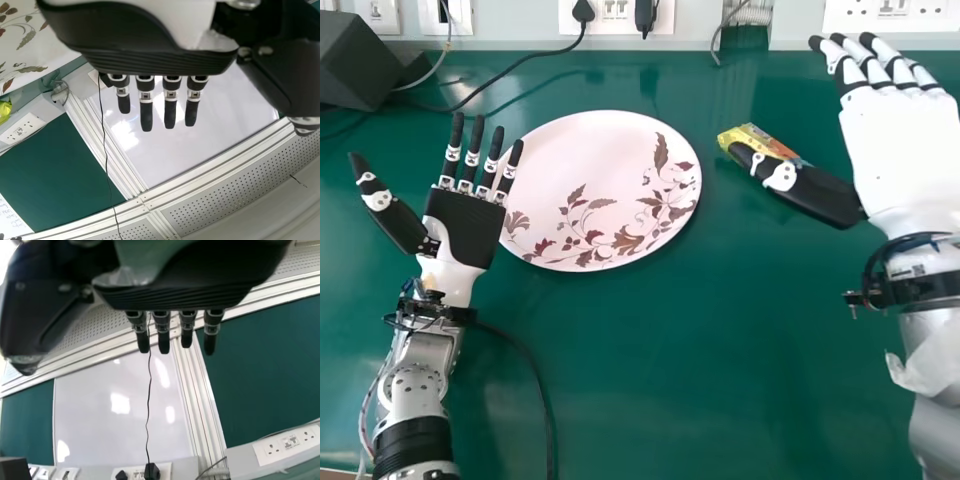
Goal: Pick up biscuit and place it in the plate
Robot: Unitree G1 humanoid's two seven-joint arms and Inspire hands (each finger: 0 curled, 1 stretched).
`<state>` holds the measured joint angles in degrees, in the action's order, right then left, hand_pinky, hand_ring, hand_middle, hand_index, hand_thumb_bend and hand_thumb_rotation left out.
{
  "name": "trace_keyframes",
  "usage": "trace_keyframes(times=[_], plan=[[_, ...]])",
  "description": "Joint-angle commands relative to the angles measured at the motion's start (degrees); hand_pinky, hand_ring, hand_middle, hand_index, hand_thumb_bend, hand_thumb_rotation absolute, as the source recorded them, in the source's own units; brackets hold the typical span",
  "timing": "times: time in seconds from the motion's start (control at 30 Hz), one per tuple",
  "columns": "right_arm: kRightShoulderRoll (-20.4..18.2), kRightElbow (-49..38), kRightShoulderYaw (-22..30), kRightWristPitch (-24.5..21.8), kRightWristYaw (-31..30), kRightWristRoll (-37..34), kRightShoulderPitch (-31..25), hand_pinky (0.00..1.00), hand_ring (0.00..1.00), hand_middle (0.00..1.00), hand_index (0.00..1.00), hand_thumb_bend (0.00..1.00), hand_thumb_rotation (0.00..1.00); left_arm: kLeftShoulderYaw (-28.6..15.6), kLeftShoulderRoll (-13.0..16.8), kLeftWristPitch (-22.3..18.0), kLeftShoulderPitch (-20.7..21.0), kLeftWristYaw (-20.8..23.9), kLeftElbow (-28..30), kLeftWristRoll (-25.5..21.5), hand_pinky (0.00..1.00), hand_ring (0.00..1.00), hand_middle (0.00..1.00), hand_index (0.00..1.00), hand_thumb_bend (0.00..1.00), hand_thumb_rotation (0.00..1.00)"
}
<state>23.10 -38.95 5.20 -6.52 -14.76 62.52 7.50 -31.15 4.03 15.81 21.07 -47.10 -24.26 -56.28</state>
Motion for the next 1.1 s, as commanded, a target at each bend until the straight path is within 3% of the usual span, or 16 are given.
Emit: trace_keyframes(times=[0.0,0.13,1.07], plan=[[1.1,0.4,0.1,-0.2,-1.3,0.7,1.1,0.93,0.98,1.0,1.0,0.98,0.74,-0.1,-1.5,0.3,-3.8,-0.4,-3.4,0.7,0.96,0.87,0.92,0.9,1.0,0.63],[2.3,1.3,-0.4,-0.6,-4.0,2.3,2.7,0.91,0.97,1.0,1.0,0.99,0.74,-0.1,-1.5,0.7,-3.8,0.4,-3.1,0.6,0.94,0.87,0.92,0.9,1.0,0.65],[7.6,12.2,-5.9,-3.9,-18.7,3.8,14.3,0.93,0.96,1.0,1.0,0.98,0.74,0.1,-1.5,-0.3,-3.0,-0.5,-4.3,0.9,0.99,0.87,0.93,0.89,1.0,0.57]])
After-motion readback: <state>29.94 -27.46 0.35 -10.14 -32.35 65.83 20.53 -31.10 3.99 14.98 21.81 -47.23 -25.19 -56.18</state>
